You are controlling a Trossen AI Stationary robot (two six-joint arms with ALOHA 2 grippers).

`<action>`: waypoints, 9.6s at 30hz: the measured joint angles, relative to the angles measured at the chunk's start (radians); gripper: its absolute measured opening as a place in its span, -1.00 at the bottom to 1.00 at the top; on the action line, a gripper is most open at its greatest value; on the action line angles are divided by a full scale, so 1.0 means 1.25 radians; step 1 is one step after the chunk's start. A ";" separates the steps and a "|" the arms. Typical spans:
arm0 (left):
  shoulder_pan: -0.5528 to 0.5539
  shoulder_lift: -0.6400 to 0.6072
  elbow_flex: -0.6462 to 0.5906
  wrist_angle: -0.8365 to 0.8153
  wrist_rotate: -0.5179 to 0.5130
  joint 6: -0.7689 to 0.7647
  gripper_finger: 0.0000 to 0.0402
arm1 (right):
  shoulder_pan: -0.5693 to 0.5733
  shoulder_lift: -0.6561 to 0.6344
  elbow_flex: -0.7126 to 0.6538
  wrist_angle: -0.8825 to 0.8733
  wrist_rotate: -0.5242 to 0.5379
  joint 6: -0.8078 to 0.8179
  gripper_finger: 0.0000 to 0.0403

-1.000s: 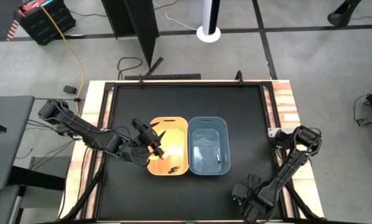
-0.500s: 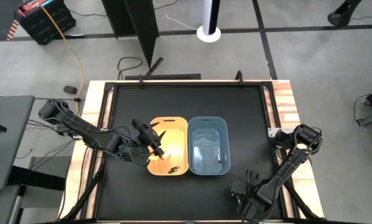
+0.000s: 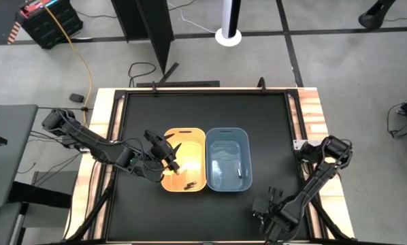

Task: Sort batteries
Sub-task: Put the top silver battery into the blue bin, then put the silver battery into the blue bin

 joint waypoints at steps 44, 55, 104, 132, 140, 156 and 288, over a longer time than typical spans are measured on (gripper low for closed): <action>0.000 0.000 0.000 0.000 0.000 0.001 0.03 | -0.020 -0.002 -0.035 0.052 -0.013 -0.044 -0.97; 0.000 0.000 0.000 0.000 0.000 0.001 0.03 | -0.012 -0.002 -0.035 0.054 0.016 -0.044 -0.97; -0.009 0.000 0.000 -0.079 0.053 -0.126 0.03 | -0.106 -0.103 -0.036 0.211 0.143 -0.360 0.12; -0.009 0.000 0.000 -0.078 0.087 -0.126 0.03 | 0.072 -0.029 -0.035 0.107 0.058 0.238 0.12; -0.009 0.000 0.000 -0.078 0.087 -0.126 0.03 | 0.060 0.050 -0.003 0.081 0.035 0.252 0.09; -0.009 0.000 0.000 -0.078 0.087 -0.125 0.03 | 0.019 0.073 0.007 0.006 0.002 0.144 -0.63; -0.169 0.001 0.000 0.076 0.333 0.141 -0.03 | -0.117 -0.239 0.016 0.335 0.253 -0.740 0.20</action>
